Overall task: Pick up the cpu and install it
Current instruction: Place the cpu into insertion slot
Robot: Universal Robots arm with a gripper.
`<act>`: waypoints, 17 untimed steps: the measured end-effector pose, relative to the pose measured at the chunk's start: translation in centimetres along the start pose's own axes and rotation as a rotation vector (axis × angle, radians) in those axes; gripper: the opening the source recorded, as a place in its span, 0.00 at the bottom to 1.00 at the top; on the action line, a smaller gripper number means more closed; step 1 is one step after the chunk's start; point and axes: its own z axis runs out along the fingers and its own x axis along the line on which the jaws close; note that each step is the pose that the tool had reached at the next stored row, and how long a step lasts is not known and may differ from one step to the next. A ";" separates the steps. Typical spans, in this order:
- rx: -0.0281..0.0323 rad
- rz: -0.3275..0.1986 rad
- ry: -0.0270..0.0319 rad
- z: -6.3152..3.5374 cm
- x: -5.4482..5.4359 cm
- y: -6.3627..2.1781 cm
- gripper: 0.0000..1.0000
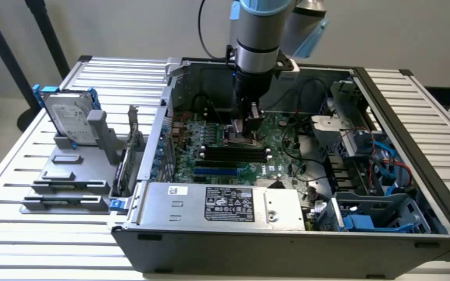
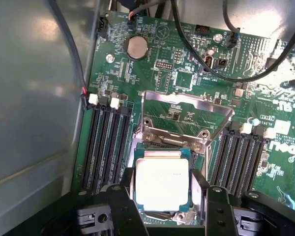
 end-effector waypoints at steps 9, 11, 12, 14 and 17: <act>-0.0018 0.049 -0.0051 0.57 0.1 -0.70 0.55; -0.0019 0.058 -0.0098 0.68 0.1 -0.87 0.55; -0.0020 0.063 -0.0122 0.74 0.1 -0.96 0.55; -0.0022 0.073 -0.0168 0.85 0.1 -1.10 0.55; -0.0033 0.095 -0.0225 0.97 0.1 -1.18 0.55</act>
